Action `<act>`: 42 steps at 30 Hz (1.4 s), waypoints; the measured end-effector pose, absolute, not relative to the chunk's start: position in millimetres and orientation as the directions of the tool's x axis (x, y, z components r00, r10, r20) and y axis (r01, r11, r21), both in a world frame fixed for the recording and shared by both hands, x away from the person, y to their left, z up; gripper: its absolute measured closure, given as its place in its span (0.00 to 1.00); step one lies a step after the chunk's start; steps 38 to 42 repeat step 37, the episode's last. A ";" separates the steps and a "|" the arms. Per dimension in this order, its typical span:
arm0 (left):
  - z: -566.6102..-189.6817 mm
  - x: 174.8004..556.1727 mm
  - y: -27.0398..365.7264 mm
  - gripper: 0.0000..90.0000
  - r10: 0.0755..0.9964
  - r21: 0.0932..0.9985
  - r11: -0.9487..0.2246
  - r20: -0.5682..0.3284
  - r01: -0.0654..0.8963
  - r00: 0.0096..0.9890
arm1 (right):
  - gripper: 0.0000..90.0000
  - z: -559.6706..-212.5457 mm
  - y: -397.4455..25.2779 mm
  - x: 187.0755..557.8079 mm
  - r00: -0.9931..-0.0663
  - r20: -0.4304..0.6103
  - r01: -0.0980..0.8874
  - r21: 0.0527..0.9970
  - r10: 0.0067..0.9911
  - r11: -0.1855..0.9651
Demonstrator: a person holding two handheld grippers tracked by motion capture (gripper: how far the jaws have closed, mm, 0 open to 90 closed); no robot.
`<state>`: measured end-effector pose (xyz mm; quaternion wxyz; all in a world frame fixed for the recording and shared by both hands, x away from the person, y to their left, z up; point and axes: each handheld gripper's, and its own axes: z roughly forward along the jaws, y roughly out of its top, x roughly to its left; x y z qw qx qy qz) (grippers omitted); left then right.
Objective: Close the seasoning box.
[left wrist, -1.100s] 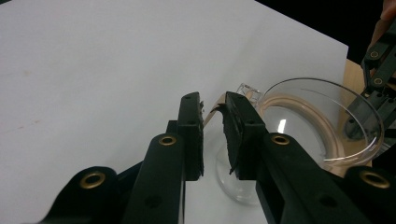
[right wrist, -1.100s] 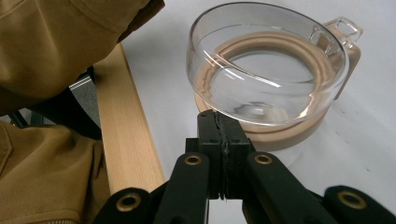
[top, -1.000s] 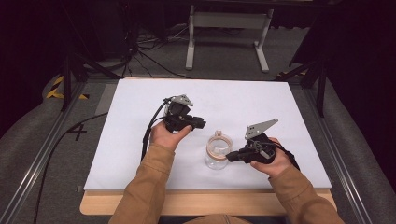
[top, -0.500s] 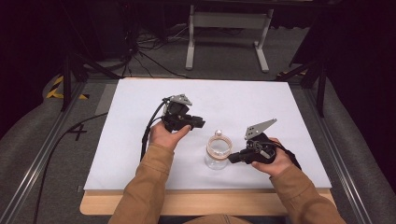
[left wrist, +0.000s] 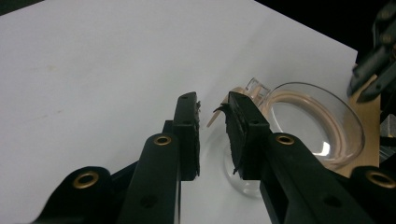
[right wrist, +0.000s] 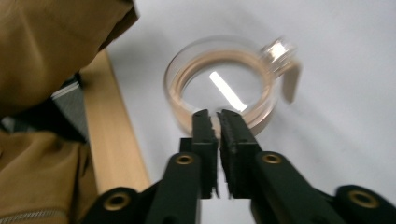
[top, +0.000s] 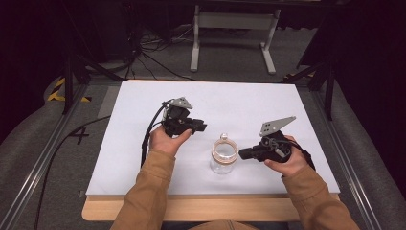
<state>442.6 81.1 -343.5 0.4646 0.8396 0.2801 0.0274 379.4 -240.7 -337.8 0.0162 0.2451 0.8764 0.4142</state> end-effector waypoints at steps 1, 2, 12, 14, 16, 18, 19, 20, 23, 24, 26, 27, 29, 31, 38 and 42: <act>-343.6 440.5 85.9 0.82 0.508 0.793 -0.411 -0.210 0.450 0.835 | 0.89 -334.5 -243.0 381.9 -0.877 0.166 0.409 0.748 0.450 0.523; -343.8 438.6 90.0 0.81 0.517 0.793 -0.408 -0.208 0.452 0.831 | 0.85 -330.7 -246.0 385.0 -0.875 0.158 0.402 0.764 0.458 0.504; -351.2 427.9 122.6 0.76 0.596 0.791 -0.387 -0.178 0.474 0.783 | 0.65 -316.8 -279.9 417.5 -0.815 0.080 0.371 0.833 0.574 0.410; -355.1 428.5 126.9 0.76 0.609 0.788 -0.380 -0.181 0.484 0.772 | 0.63 -320.0 -287.4 424.9 -0.791 0.061 0.380 0.828 0.608 0.412; -359.6 431.4 131.5 0.75 0.613 0.786 -0.389 -0.168 0.480 0.772 | 0.61 -325.5 -295.8 432.1 -0.767 0.049 0.394 0.823 0.640 0.410; -361.8 432.3 132.3 0.74 0.622 0.780 -0.387 -0.172 0.492 0.764 | 0.60 -329.1 -300.1 435.9 -0.755 0.046 0.402 0.821 0.654 0.406; -365.2 433.6 132.9 0.74 0.626 0.784 -0.380 -0.173 0.490 0.761 | 0.58 -337.8 -309.1 443.4 -0.732 0.042 0.417 0.818 0.680 0.398; -371.0 436.9 134.1 0.73 0.631 0.776 -0.382 -0.177 0.501 0.755 | 0.57 -342.4 -313.4 446.8 -0.720 0.046 0.428 0.815 0.692 0.391; -379.8 442.6 135.8 0.72 0.644 0.769 -0.388 -0.168 0.507 0.747 | 0.54 -355.9 -323.1 457.0 -0.692 0.041 0.463 0.791 0.720 0.399; -383.4 443.7 135.8 0.72 0.649 0.767 -0.376 -0.183 0.520 0.739 | 0.54 -361.4 -325.9 459.2 -0.681 0.040 0.471 0.788 0.731 0.396; -389.2 447.3 136.3 0.72 0.656 0.760 -0.378 -0.182 0.528 0.732 | 0.53 -372.6 -331.2 463.9 -0.670 0.045 0.482 0.786 0.741 0.388; -392.0 449.2 136.5 0.71 0.655 0.753 -0.387 -0.182 0.533 0.733 | 0.53 -377.8 -332.9 466.0 -0.659 0.057 0.504 0.774 0.750 0.384; -395.2 450.8 136.1 0.71 0.662 0.748 -0.382 -0.188 0.543 0.725 | 0.52 -387.6 -335.3 470.7 -0.642 0.068 0.545 0.741 0.764 0.392; -396.6 452.3 136.2 0.71 0.662 0.741 -0.390 -0.186 0.546 0.726 | 0.52 -393.8 -336.7 473.2 -0.637 0.078 0.564 0.725 0.767 0.395; -396.2 452.6 137.0 0.69 0.672 0.742 -0.374 -0.196 0.556 0.714 | 0.51 -403.7 -336.6 475.2 -0.627 0.105 0.597 0.701 0.772 0.390; -396.2 452.6 137.0 0.69 0.672 0.742 -0.374 -0.196 0.556 0.714 | 0.51 -403.7 -336.6 475.2 -0.627 0.105 0.597 0.701 0.772 0.390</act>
